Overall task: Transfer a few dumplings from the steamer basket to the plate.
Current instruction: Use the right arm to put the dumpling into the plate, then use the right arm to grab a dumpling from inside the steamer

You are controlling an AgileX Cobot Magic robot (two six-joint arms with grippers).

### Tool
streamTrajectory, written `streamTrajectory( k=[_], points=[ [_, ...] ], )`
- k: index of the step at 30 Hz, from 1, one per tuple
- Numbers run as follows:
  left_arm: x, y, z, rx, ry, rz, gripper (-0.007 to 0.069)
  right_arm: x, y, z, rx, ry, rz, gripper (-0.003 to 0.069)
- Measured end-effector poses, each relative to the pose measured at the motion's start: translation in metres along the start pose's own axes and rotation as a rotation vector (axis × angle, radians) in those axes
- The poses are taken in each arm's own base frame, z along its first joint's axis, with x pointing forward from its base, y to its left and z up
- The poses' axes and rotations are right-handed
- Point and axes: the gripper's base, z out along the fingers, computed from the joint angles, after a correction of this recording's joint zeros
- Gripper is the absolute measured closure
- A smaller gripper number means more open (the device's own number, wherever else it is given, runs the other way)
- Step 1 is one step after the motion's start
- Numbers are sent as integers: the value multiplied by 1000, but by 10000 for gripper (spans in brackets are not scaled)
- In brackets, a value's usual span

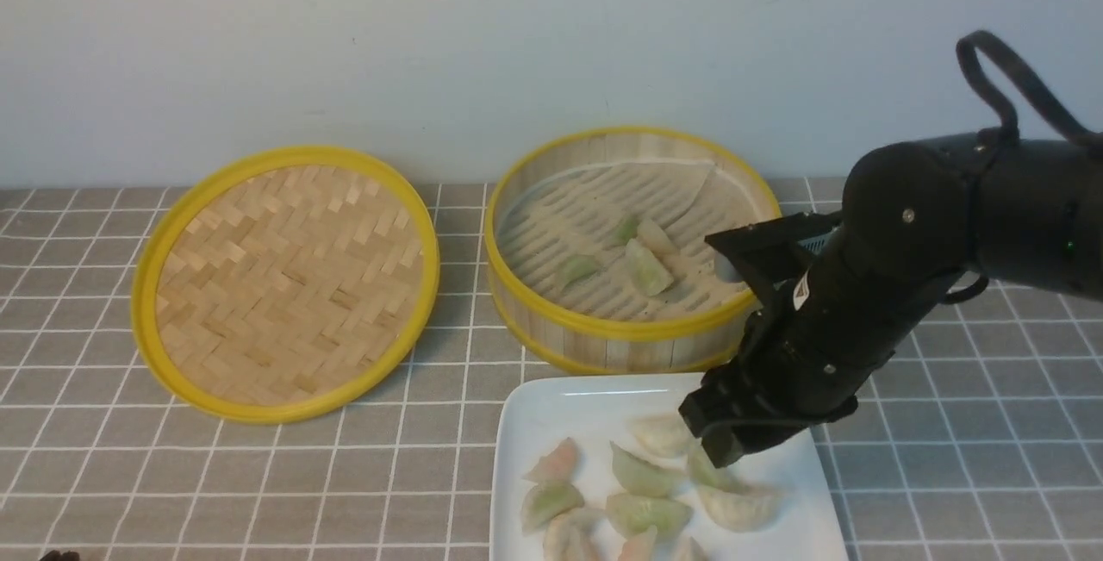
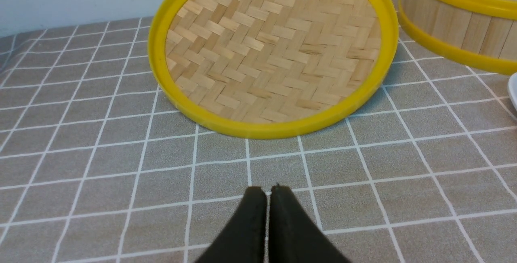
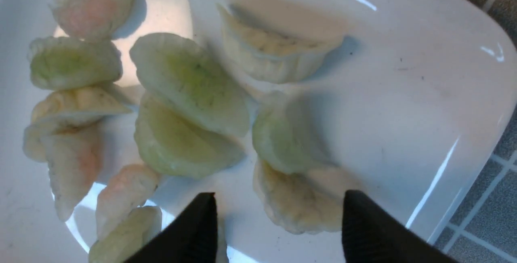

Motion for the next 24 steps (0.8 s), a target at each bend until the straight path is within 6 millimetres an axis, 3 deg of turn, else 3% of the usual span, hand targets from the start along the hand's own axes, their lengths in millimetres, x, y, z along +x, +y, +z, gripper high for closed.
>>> streamTrajectory(
  k=[1,2,4,8,10,11,13,15,24],
  points=[
    [0,0,0,0,0,0,629,-1,0,0,0,-2,0,246],
    [0,0,0,0,0,0,629,-6,1,-4,3,-24,-6,196],
    [0,0,0,0,0,0,629,-27,5,-21,6,-129,-6,151],
    [0,0,0,0,0,0,629,-71,12,-52,15,-307,-23,131],
    [0,0,0,0,0,0,629,-92,14,-55,25,-343,-37,130],
    [0,0,0,0,0,0,629,-109,14,-52,36,-353,-48,130],
    [0,0,0,0,0,0,629,-124,14,-45,48,-343,-56,130],
    [0,0,0,0,0,0,629,-136,11,-23,69,-281,-62,130],
    [0,0,0,0,0,0,629,-151,-6,41,179,-134,-47,128]
  ],
)
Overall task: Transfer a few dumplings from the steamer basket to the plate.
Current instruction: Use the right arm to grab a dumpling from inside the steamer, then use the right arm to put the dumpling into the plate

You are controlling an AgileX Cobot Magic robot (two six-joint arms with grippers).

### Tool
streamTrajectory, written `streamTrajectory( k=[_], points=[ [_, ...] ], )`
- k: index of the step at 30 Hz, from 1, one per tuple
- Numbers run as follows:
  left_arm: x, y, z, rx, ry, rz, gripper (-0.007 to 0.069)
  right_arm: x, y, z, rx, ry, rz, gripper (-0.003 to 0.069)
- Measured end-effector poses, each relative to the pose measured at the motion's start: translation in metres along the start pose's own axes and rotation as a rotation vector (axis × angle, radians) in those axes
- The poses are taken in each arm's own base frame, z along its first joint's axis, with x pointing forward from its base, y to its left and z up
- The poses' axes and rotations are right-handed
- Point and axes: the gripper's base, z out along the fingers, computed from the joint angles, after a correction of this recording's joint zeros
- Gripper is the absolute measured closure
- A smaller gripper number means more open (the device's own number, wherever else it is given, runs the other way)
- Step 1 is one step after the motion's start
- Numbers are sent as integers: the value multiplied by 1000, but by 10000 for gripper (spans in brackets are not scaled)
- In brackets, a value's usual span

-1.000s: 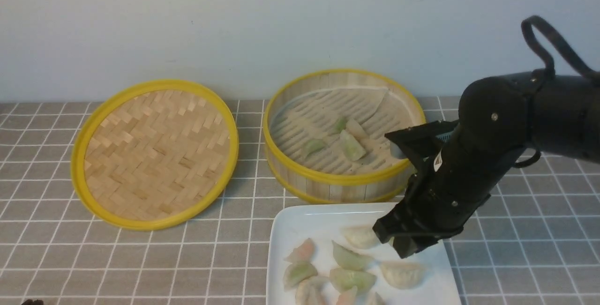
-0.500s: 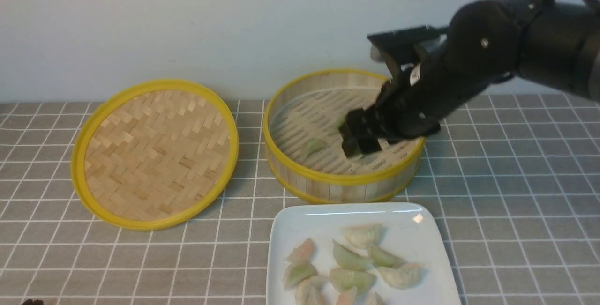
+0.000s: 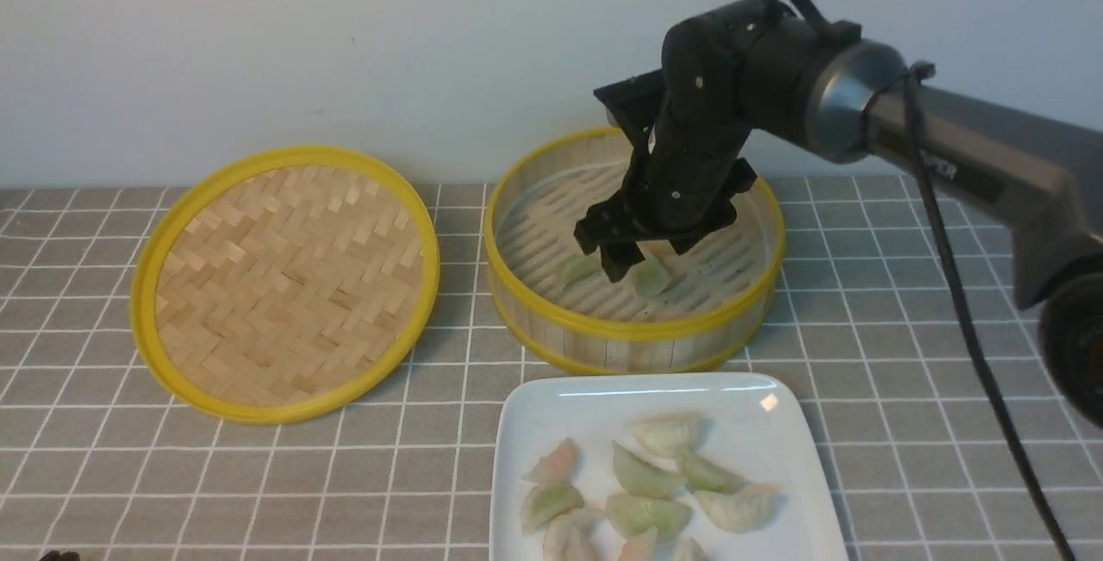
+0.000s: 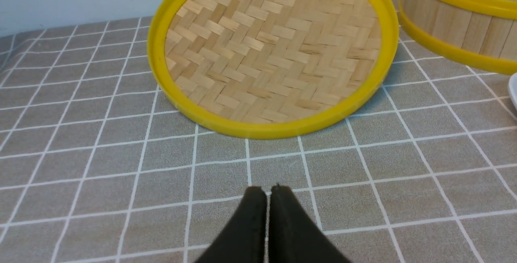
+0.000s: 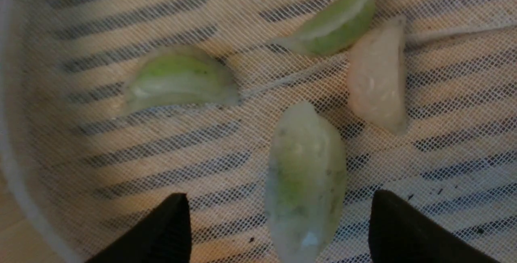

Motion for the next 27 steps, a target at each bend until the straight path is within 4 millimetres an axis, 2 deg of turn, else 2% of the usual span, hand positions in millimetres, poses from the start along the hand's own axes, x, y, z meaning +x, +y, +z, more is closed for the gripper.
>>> streamTrajectory(
  k=[3,4,9,12,15,20,23,26,27],
  points=[
    [0,0,0,0,0,0,629,2,0,12,9,20,1,144],
    [0,0,0,0,0,0,629,2,0,17,9,26,1,173],
    [0,0,0,0,0,0,629,2,0,27,9,22,2,396],
    [0,0,0,0,0,0,629,2,0,24,9,22,3,392],
    [0,0,0,0,0,0,629,6,-1,1,8,66,-6,392],
    [0,0,0,0,0,0,629,15,1,-70,-45,2,-14,392],
    [0,0,0,0,0,0,629,42,5,-104,-130,12,8,392],
    [0,0,0,0,0,0,629,71,7,-113,-178,70,40,392],
    [0,0,0,0,0,0,629,84,7,-109,-182,111,48,392]
  ],
)
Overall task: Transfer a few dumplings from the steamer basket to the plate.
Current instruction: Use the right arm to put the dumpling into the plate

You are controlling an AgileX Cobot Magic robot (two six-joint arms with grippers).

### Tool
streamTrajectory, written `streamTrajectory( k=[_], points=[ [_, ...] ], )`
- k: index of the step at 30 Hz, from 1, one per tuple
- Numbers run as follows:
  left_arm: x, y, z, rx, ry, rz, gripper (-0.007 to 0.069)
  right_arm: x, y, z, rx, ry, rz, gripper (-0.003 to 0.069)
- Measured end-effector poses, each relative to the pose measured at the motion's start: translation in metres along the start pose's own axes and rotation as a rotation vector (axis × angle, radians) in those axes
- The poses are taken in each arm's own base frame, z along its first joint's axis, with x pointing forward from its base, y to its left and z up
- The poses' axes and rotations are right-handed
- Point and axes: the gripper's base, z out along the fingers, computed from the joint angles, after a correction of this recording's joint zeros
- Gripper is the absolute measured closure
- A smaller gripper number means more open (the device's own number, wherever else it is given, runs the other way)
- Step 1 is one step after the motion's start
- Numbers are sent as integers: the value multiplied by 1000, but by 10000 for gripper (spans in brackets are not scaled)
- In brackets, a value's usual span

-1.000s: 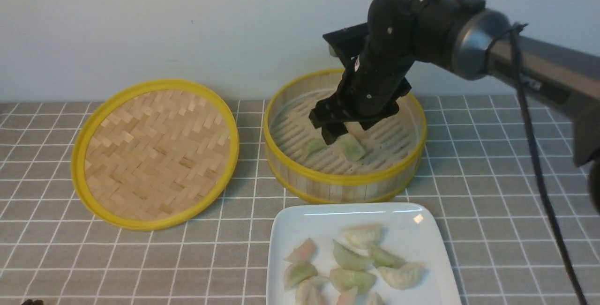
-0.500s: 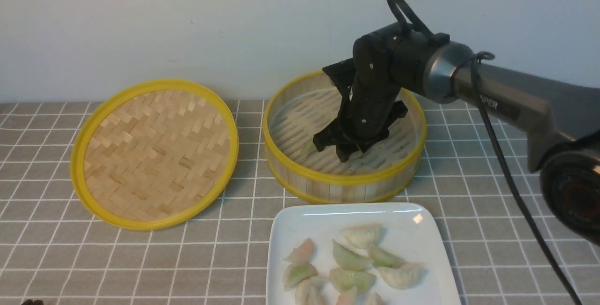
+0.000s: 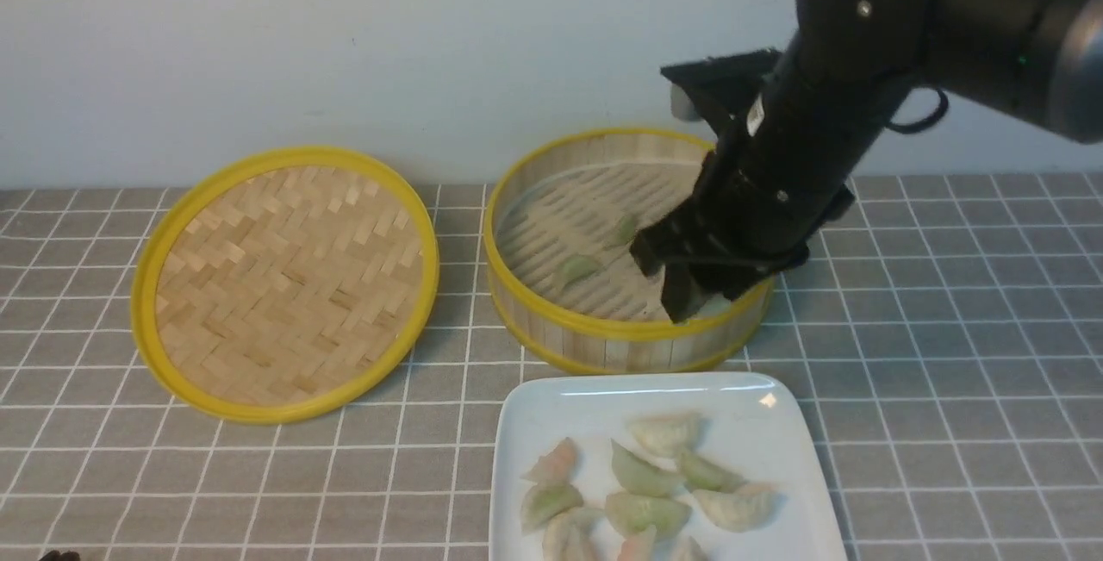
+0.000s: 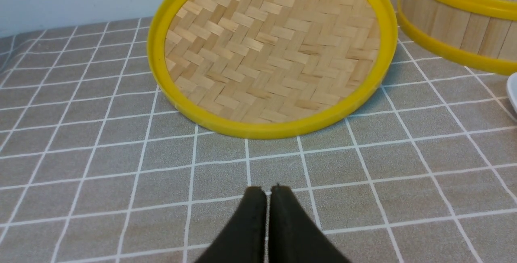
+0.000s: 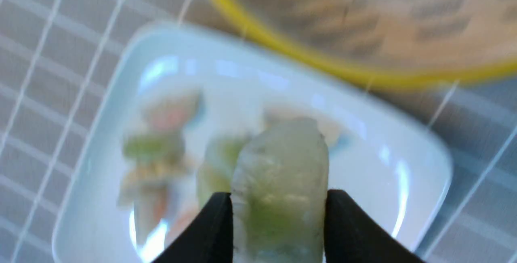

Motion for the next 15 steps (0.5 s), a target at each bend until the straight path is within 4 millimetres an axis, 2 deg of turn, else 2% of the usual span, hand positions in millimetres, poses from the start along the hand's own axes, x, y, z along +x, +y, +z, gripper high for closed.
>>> streamTrajectory(
  k=[2,3,5,7,10,14,15],
  points=[
    [0,0,0,0,0,0,629,28,-4,17,6,102,18,392],
    [0,0,0,0,0,0,629,30,-4,18,6,110,18,392],
    [0,0,0,0,-1,0,629,48,-11,44,19,175,39,392],
    [0,0,0,0,-1,0,629,51,-14,56,24,179,49,383],
    [0,0,0,0,-1,0,629,49,-17,71,36,162,49,285],
    [0,0,0,0,-1,0,629,43,-18,70,55,135,36,143],
    [0,0,0,0,-1,0,629,41,-18,69,57,128,32,128]
  ],
)
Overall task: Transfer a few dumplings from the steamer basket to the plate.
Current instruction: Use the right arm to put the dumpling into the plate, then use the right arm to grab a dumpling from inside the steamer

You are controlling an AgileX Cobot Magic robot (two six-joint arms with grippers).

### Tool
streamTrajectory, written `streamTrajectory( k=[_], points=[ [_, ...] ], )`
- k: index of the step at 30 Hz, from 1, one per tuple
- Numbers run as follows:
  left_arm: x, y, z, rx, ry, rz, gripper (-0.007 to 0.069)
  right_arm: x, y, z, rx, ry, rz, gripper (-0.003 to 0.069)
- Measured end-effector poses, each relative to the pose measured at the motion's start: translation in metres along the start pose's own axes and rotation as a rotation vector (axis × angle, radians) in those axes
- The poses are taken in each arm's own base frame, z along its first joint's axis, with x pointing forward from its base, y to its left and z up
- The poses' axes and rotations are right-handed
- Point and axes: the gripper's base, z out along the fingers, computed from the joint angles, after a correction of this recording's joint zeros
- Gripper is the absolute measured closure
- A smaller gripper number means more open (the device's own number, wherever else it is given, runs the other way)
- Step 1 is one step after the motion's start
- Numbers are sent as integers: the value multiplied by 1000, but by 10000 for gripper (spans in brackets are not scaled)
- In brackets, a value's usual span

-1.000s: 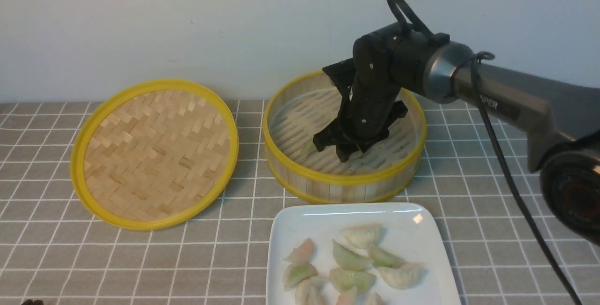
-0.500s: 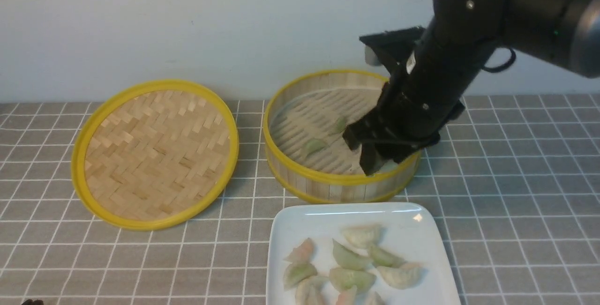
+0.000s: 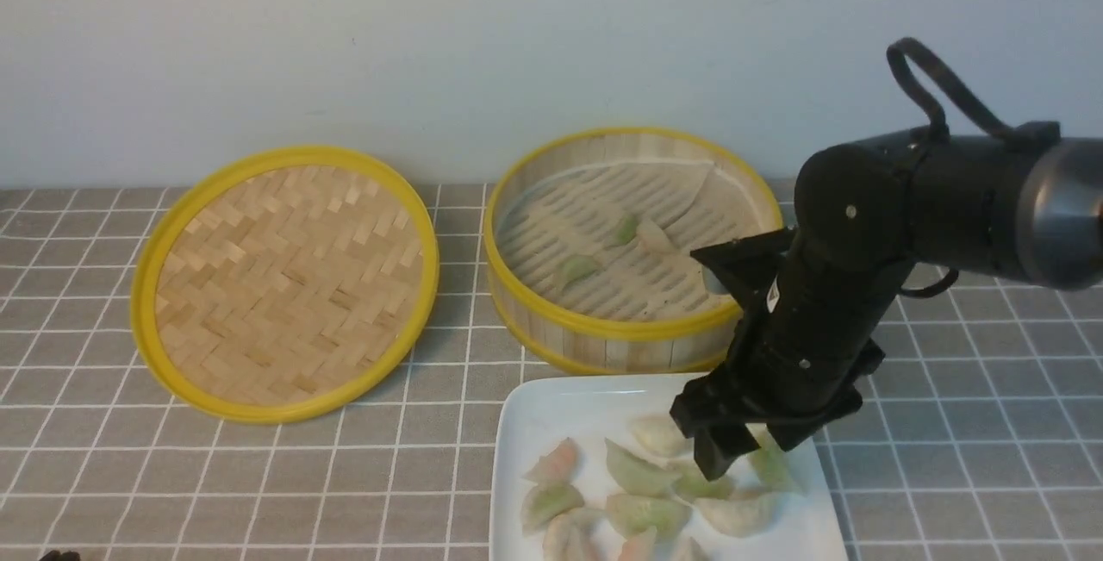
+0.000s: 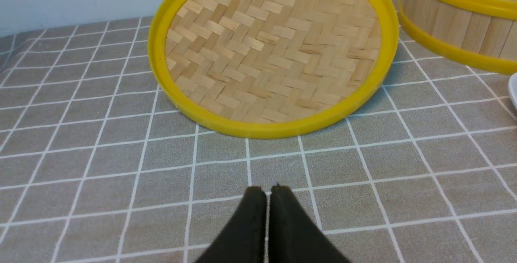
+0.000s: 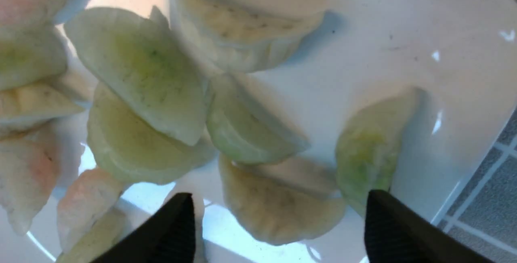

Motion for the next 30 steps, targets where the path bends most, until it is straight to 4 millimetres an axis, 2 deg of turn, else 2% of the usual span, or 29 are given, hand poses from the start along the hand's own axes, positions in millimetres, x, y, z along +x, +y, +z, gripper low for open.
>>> streamTrajectory(
  k=[1,4,5,6,7,10,13,17,18,19,22,26,27,28,29,30],
  points=[
    [0,0,0,0,0,0,629,-8,1,-8,8,-37,-12,78],
    [0,0,0,0,0,0,629,-33,3,-33,32,-171,-26,32],
    [0,0,0,0,0,0,629,-35,3,-34,34,-182,-21,32],
    [0,0,0,0,0,0,629,-46,3,-42,41,-232,-21,28],
    [0,0,0,0,0,0,629,-66,0,-53,53,-301,-22,27],
    [0,0,0,0,0,0,629,-93,-4,-61,71,-367,-25,36],
    [0,0,0,0,0,0,629,-122,-9,-48,110,-381,-41,59],
    [0,0,0,0,0,0,629,-149,-11,-15,127,-357,-48,84],
    [0,0,0,0,0,0,629,-150,-12,-11,129,-351,-48,85],
    [0,0,0,0,0,0,629,-158,-14,3,142,-344,-54,88],
    [0,0,0,0,0,0,629,-168,-18,25,171,-334,-65,91],
    [0,0,0,0,0,0,629,-172,-22,41,205,-328,-52,129],
    [0,0,0,0,0,0,629,-173,-23,42,208,-329,-43,161],
    [0,0,0,0,0,0,629,-174,-24,41,222,-333,-44,245],
    [0,0,0,0,0,0,629,-174,-24,41,222,-333,-44,258],
    [0,0,0,0,0,0,629,-174,-25,40,233,-329,-45,410]
  ],
)
